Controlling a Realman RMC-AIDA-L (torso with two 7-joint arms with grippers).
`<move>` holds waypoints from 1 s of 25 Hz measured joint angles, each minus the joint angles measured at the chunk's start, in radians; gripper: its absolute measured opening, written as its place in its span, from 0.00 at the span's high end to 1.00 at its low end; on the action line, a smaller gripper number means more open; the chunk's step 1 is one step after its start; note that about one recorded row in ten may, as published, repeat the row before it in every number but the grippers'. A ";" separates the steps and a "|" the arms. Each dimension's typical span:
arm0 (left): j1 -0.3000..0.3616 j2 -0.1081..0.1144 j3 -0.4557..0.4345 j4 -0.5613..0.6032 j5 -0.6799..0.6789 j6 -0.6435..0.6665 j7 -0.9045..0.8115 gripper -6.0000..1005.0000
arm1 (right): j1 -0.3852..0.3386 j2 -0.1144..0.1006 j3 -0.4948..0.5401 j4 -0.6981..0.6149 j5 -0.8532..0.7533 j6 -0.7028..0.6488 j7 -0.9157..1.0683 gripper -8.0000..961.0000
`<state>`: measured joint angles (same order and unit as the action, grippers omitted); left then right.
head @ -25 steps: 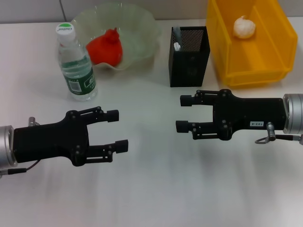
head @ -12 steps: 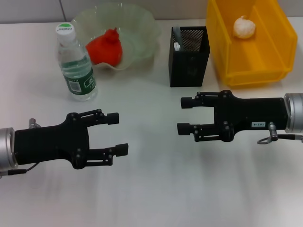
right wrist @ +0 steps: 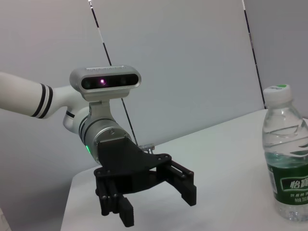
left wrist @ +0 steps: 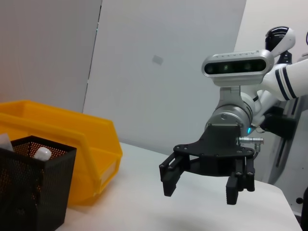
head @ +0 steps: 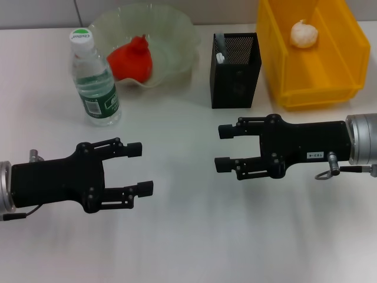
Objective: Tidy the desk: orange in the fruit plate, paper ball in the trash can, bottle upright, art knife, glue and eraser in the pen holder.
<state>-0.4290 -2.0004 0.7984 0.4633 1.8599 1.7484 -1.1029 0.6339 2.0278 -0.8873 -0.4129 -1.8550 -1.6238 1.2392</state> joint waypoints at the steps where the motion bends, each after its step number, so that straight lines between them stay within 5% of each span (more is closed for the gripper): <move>1: -0.001 0.000 0.003 0.000 0.000 0.001 -0.001 0.19 | 0.000 0.000 0.000 0.000 0.000 0.000 0.000 0.23; 25: -0.002 -0.003 0.007 0.002 0.001 -0.001 -0.004 0.19 | 0.024 -0.004 -0.050 0.003 -0.001 0.000 0.022 0.23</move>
<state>-0.4311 -2.0035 0.8052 0.4651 1.8607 1.7472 -1.1074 0.6582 2.0233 -0.9373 -0.4096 -1.8562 -1.6237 1.2611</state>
